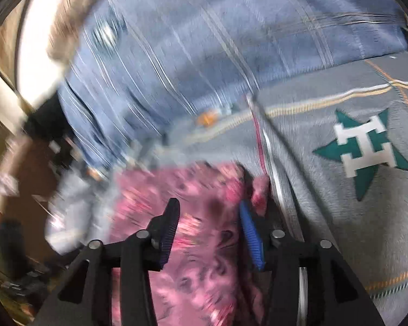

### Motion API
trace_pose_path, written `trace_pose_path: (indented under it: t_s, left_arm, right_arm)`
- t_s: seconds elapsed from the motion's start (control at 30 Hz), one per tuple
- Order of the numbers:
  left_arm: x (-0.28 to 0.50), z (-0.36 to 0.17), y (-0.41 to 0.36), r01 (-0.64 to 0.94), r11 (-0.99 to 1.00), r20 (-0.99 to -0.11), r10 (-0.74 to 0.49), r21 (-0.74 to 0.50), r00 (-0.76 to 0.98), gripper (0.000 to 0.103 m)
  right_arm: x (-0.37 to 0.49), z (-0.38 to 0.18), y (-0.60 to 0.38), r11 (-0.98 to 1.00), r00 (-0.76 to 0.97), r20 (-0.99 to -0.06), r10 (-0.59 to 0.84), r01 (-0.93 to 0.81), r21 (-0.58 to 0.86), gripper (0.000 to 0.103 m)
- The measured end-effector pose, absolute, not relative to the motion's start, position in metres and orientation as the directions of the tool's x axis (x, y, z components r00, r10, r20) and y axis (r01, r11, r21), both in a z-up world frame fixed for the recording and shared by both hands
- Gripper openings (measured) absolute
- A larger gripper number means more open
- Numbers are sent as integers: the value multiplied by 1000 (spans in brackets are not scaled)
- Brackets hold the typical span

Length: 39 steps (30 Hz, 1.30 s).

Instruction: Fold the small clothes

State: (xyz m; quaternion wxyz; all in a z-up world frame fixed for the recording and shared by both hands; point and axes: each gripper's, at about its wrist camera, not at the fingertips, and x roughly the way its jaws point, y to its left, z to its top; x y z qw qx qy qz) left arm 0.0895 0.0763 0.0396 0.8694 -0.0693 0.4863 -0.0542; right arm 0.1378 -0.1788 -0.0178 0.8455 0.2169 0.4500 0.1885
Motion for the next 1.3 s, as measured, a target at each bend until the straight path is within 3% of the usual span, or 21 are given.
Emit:
trace_pose_path:
  t_s: [0.03, 0.13, 0.23, 0.33, 0.43, 0.53, 0.6, 0.63, 0.67, 0.73, 0.87, 1.0, 1.17, 1.3]
  left_arm:
    - [96, 37, 71, 32, 985, -839, -159, -167, 520, 55]
    - [105, 27, 60, 38, 992, -843, -125, -123, 523, 55]
    - [123, 0, 47, 43, 994, -870, -108, -100, 481, 58]
    - [130, -12, 39, 42, 997, -886, -82, -70, 456, 58]
    - [111, 8, 39, 67, 997, -863, -58, -28, 502, 58]
    - [88, 18, 40, 67, 998, -830, -38, -1, 557, 63]
    - [80, 4, 34, 61, 997, -827, 4, 47, 562, 65]
    - [81, -6, 31, 70, 995, -832, 22, 73, 554, 66]
    - [81, -14, 26, 76, 991, -826, 48, 109, 561, 67]
    - [78, -12, 22, 78, 987, -810, 68, 138, 582, 67]
    - [72, -3, 19, 98, 982, -806, 74, 161, 587, 66]
    - [70, -6, 22, 80, 986, -805, 72, 147, 589, 66]
    - [68, -6, 21, 88, 986, -811, 66, 143, 581, 66]
    - [52, 5, 33, 121, 989, -840, 5, 84, 543, 66]
  right_arm:
    - [142, -22, -172, 833, 484, -697, 530, -141, 535, 10]
    - [126, -3, -177, 819, 566, -615, 549, -218, 531, 8]
    - [123, -4, -198, 827, 638, -587, 499, -150, 541, 4]
    - [141, -45, -210, 832, 530, -697, 483, -29, 554, 5]
    - [126, -24, -217, 825, 582, -655, 483, -52, 562, 12]
    - [97, 6, -218, 770, 611, -541, 578, -191, 609, 14]
    - [80, 14, -209, 766, 610, -515, 603, -264, 586, 28]
    - [76, 11, -200, 788, 603, -537, 590, -282, 548, 41]
    - [76, 3, -191, 813, 587, -579, 566, -284, 508, 43]
    - [83, -31, -176, 870, 498, -715, 491, -246, 427, 37]
    - [69, -15, -182, 876, 539, -698, 472, -195, 441, 37]
    - [44, 10, -176, 868, 580, -649, 492, -270, 417, 38]
    - [36, -21, -148, 933, 547, -765, 341, -295, 205, 41]
    - [32, -5, -161, 928, 537, -760, 366, -271, 255, 41]
